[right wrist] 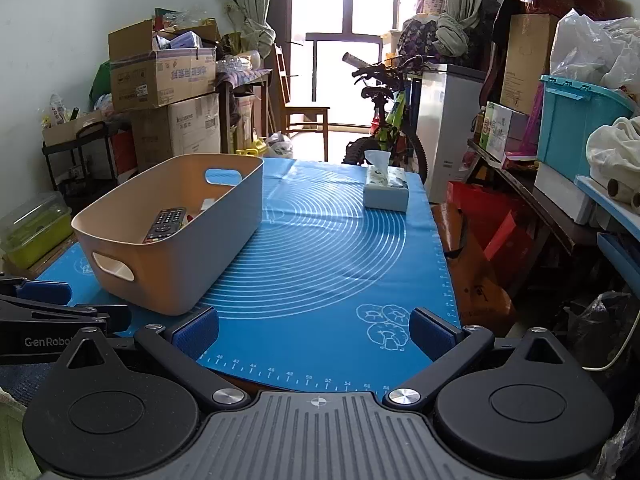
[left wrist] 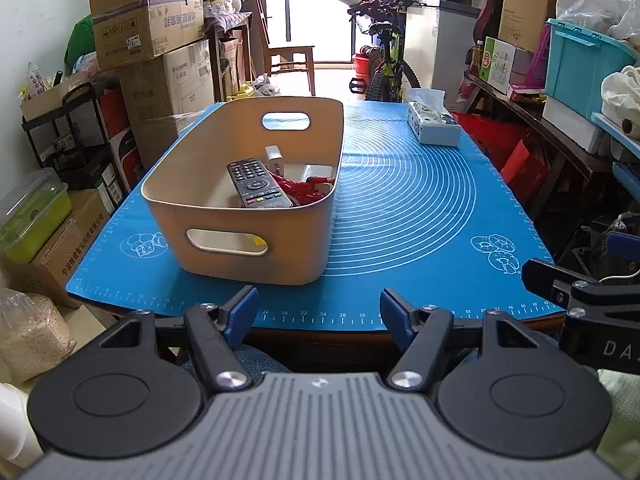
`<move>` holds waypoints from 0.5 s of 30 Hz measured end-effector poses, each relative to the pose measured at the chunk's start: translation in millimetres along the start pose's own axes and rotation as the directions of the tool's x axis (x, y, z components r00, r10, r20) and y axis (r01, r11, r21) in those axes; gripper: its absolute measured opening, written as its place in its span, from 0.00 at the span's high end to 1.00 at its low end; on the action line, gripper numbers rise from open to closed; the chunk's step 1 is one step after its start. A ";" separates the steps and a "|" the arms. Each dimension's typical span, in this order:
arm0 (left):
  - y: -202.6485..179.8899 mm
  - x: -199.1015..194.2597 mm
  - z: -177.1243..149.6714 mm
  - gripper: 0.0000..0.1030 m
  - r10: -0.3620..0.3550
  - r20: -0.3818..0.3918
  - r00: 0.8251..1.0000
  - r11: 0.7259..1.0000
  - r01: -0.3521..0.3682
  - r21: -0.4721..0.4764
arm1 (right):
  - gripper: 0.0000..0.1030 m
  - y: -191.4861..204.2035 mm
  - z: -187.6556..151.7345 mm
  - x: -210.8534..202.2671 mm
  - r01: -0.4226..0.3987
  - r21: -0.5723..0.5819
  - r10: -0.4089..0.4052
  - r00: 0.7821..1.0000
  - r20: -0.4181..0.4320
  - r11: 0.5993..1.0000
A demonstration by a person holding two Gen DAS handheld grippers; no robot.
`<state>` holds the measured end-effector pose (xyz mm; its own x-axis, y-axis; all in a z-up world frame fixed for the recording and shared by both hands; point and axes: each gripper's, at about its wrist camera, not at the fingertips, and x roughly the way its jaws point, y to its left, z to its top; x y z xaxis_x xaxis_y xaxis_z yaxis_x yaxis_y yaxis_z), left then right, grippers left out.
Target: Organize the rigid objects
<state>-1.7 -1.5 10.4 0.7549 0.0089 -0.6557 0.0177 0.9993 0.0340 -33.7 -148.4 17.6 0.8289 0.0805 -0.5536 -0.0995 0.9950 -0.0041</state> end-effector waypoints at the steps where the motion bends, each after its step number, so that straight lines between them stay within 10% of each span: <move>1: -0.1 0.1 -0.2 0.33 0.000 -0.001 1.000 1.000 0.000 0.001 | 0.02 0.5 -0.1 0.3 0.001 -0.001 -0.001 1.000 -0.001 1.000; 15: 2.4 1.6 -0.1 0.33 -0.008 -0.014 1.000 1.000 0.008 -0.006 | 0.02 2.1 -0.6 1.2 0.002 -0.008 -0.002 1.000 -0.001 1.000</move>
<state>-0.5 0.9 9.3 0.7454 0.0015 -0.6667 0.0200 0.9995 0.0246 -33.2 -146.2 16.4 0.8284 0.0786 -0.5546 -0.1024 0.9947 -0.0119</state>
